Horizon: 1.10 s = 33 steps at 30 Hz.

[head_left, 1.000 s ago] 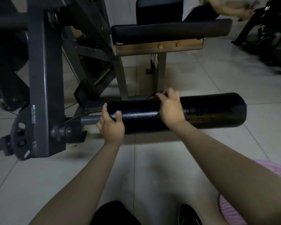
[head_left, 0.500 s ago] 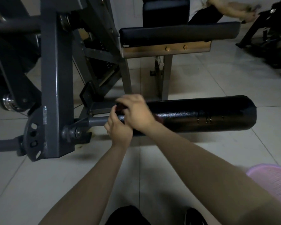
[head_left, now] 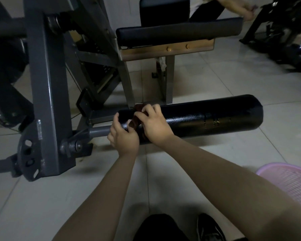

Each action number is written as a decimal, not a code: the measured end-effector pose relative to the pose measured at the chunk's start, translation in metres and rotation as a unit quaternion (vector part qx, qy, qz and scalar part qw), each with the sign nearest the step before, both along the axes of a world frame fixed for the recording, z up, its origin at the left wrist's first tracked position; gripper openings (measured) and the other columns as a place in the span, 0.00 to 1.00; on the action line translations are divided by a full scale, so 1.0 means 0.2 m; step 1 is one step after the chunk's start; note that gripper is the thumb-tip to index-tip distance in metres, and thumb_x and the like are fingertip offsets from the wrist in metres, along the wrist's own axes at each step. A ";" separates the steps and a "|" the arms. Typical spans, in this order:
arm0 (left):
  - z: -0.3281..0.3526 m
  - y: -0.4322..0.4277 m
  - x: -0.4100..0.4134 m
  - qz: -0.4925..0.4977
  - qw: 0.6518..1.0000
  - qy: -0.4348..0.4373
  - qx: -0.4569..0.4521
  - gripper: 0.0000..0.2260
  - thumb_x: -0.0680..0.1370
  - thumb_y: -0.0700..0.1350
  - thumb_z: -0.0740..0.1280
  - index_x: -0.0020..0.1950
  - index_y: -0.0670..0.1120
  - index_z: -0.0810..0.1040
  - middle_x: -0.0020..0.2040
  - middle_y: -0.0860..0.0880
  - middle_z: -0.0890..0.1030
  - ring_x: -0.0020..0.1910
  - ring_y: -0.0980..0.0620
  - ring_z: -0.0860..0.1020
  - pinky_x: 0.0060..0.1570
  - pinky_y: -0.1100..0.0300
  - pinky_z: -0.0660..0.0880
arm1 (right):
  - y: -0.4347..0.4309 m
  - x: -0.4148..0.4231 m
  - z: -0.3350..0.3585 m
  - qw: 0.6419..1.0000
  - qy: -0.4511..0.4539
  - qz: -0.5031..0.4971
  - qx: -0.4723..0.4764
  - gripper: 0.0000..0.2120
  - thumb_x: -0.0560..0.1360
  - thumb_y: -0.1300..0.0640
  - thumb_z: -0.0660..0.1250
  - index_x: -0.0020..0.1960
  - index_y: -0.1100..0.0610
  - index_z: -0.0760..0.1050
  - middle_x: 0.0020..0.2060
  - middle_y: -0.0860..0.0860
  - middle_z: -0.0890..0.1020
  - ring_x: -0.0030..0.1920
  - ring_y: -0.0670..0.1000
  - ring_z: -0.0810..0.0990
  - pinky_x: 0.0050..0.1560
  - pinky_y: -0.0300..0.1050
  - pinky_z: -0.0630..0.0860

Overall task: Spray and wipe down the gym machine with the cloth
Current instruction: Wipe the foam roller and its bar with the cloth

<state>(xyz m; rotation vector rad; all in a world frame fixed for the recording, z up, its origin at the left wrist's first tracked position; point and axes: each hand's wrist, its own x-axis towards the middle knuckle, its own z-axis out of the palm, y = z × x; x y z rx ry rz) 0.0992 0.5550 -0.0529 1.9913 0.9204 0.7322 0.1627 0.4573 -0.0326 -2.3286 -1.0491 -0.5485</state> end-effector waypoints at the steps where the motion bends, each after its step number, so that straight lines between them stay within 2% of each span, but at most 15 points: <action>1: 0.00 0.00 0.00 -0.003 1.000 0.004 0.004 0.23 0.83 0.50 0.61 0.78 0.55 0.62 0.76 0.44 0.68 0.72 0.38 0.63 0.71 0.44 0.60 | -0.01 0.00 0.00 1.000 0.003 -0.007 -0.002 0.20 0.71 0.66 0.72 0.62 0.60 0.79 0.55 0.61 0.74 0.55 0.61 0.67 0.51 0.59 0.78; 7: 0.00 0.00 0.01 -0.002 1.000 0.018 0.000 0.23 0.84 0.54 0.60 0.79 0.54 0.62 0.77 0.42 0.65 0.73 0.36 0.62 0.71 0.44 0.60 | -0.20 0.01 0.03 0.998 0.012 -0.055 -0.010 0.20 0.71 0.66 0.71 0.63 0.60 0.79 0.56 0.61 0.75 0.54 0.64 0.70 0.56 0.58 0.75; 13: 0.00 0.00 0.01 0.002 0.999 0.027 -0.046 0.23 0.84 0.56 0.57 0.79 0.60 0.58 0.79 0.46 0.61 0.75 0.39 0.58 0.74 0.43 0.58 | -0.60 0.13 0.00 0.989 0.032 -0.143 0.012 0.16 0.75 0.65 0.66 0.62 0.57 0.79 0.57 0.61 0.74 0.55 0.59 0.66 0.58 0.55 0.72; 16: 0.04 -0.05 0.02 0.017 0.997 0.043 -0.064 0.23 0.85 0.57 0.55 0.80 0.62 0.56 0.80 0.47 0.59 0.75 0.41 0.58 0.73 0.42 0.58 | -0.80 0.19 -0.03 0.986 0.031 -0.162 0.017 0.16 0.76 0.65 0.64 0.62 0.58 0.79 0.57 0.61 0.73 0.55 0.61 0.66 0.58 0.56 0.73; 19: 0.07 -0.10 0.03 0.036 0.994 0.060 -0.083 0.23 0.85 0.57 0.53 0.80 0.63 0.54 0.80 0.46 0.56 0.75 0.40 0.57 0.73 0.41 0.59 | -0.88 0.20 -0.03 0.974 0.064 -0.209 0.057 0.15 0.78 0.65 0.62 0.62 0.59 0.79 0.57 0.60 0.73 0.56 0.62 0.66 0.60 0.58 0.71; 21: 0.12 -0.13 0.04 0.048 0.992 0.066 -0.098 0.23 0.86 0.55 0.52 0.81 0.63 0.53 0.81 0.46 0.55 0.75 0.41 0.56 0.74 0.42 0.57 | -0.91 0.19 -0.01 0.963 0.084 -0.229 0.117 0.15 0.79 0.65 0.62 0.62 0.59 0.79 0.57 0.60 0.73 0.57 0.63 0.67 0.63 0.54 0.68; 23: 0.16 -0.15 0.04 0.055 0.989 0.085 -0.110 0.23 0.86 0.54 0.53 0.81 0.62 0.51 0.82 0.47 0.51 0.76 0.40 0.54 0.75 0.44 0.54 | -0.91 0.18 0.03 0.956 0.088 -0.218 0.175 0.14 0.79 0.65 0.63 0.63 0.58 0.79 0.56 0.60 0.73 0.57 0.61 0.67 0.62 0.46 0.65; 25: 0.22 -0.20 0.03 0.052 0.986 0.125 -0.097 0.25 0.86 0.54 0.55 0.82 0.61 0.50 0.82 0.46 0.46 0.79 0.40 0.49 0.76 0.43 0.52 | -0.87 0.16 0.07 0.958 0.084 -0.181 0.208 0.14 0.78 0.64 0.64 0.62 0.58 0.79 0.56 0.59 0.74 0.56 0.60 0.67 0.60 0.43 0.63; 29: 0.31 -0.39 0.05 0.008 0.985 0.168 0.028 0.29 0.81 0.55 0.65 0.79 0.60 0.58 0.82 0.44 0.45 0.80 0.38 0.47 0.77 0.41 0.51 | -0.62 0.11 0.14 0.966 0.097 -0.078 0.227 0.15 0.76 0.65 0.66 0.62 0.58 0.80 0.56 0.59 0.76 0.58 0.58 0.69 0.61 0.43 0.64; 31: 0.31 -0.46 0.06 -0.026 0.979 0.193 0.057 0.27 0.80 0.55 0.66 0.78 0.60 0.61 0.83 0.45 0.45 0.80 0.39 0.46 0.77 0.41 0.50 | -0.47 0.09 0.12 0.973 0.110 -0.032 0.200 0.16 0.76 0.64 0.67 0.63 0.58 0.80 0.57 0.58 0.77 0.60 0.58 0.71 0.64 0.46 0.66; 33: 0.27 -0.49 0.05 -0.057 0.975 0.209 0.047 0.27 0.80 0.54 0.65 0.78 0.61 0.60 0.83 0.47 0.44 0.80 0.41 0.43 0.77 0.42 0.50 | -0.38 0.07 0.08 0.979 0.122 -0.006 0.161 0.17 0.76 0.62 0.67 0.64 0.59 0.79 0.59 0.58 0.78 0.63 0.60 0.72 0.67 0.54 0.69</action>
